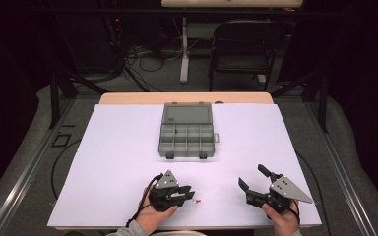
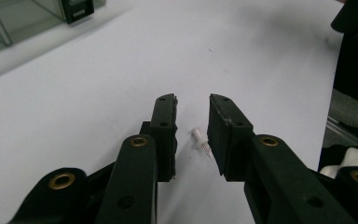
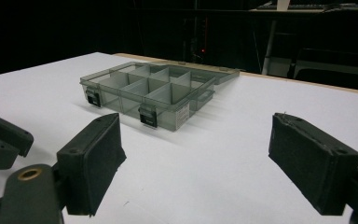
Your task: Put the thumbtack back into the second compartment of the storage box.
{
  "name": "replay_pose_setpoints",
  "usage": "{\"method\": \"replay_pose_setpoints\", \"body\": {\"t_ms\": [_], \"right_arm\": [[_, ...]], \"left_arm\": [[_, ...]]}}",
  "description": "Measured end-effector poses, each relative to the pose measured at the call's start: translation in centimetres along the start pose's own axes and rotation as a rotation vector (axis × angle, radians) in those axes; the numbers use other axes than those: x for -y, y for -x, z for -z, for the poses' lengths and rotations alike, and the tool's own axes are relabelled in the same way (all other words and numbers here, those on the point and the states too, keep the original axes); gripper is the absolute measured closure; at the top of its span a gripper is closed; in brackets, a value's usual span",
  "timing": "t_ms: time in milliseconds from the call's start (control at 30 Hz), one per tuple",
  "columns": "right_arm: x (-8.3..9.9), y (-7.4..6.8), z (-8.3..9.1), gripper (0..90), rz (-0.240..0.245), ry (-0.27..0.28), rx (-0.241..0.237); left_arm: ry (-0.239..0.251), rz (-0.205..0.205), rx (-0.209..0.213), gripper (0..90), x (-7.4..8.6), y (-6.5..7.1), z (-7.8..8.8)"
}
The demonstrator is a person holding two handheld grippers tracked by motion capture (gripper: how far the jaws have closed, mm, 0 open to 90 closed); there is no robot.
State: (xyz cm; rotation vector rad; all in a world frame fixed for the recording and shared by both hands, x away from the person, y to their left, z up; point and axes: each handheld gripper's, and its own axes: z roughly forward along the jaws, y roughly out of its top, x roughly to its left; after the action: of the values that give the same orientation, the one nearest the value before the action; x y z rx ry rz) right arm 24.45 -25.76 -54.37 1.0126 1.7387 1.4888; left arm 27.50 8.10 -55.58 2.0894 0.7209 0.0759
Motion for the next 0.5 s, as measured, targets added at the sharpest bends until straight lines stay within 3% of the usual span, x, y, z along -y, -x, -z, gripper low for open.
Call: {"method": "replay_pose_setpoints", "body": {"t_ms": [200,500], "right_arm": [[0.01,0.0,-0.02,16.9,0.0,-0.001,-0.001],[0.03,0.01,-0.03,16.9,-0.002,-0.002,0.0]], "left_arm": [[-0.007,0.022,0.01,75.2,0.45,0.17,-0.35],[-0.037,0.017,0.014,77.6,0.75,0.44,-1.06]]}}
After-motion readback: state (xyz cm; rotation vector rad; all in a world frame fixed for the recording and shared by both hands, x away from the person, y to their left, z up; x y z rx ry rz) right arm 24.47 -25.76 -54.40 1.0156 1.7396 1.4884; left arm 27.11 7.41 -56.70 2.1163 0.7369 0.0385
